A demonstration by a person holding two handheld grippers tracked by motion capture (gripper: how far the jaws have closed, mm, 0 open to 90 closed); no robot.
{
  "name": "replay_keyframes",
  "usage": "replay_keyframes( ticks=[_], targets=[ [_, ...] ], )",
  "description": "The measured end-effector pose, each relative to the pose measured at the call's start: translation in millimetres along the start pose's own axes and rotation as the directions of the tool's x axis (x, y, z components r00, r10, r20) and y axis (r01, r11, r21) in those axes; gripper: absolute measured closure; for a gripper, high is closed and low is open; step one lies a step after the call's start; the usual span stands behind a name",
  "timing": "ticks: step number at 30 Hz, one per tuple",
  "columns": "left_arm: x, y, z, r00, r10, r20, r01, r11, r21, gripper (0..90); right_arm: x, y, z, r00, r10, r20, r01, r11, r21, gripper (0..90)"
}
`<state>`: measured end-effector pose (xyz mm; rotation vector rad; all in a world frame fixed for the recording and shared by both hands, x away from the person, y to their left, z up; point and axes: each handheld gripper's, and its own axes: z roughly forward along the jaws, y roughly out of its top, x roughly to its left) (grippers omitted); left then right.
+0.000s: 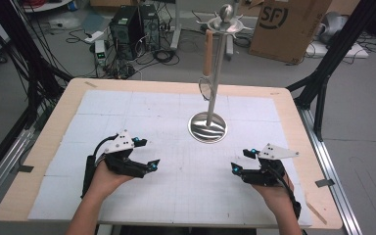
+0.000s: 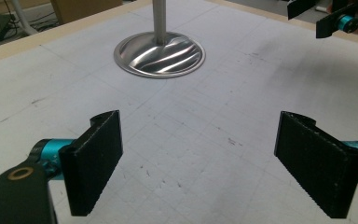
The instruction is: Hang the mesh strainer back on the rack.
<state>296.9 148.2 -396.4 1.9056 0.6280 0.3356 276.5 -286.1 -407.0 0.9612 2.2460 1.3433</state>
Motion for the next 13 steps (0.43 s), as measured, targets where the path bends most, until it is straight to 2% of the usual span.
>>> replay_keyframes(
  ticks=[13],
  targets=[
    [0.4,-1.7,0.9,0.9999,-0.005,-0.009,0.006,1.0,0.004,15.9,-0.6,0.2,-0.2,1.0,0.001,0.001,-0.001,1.0,-0.004,30.0]
  ],
)
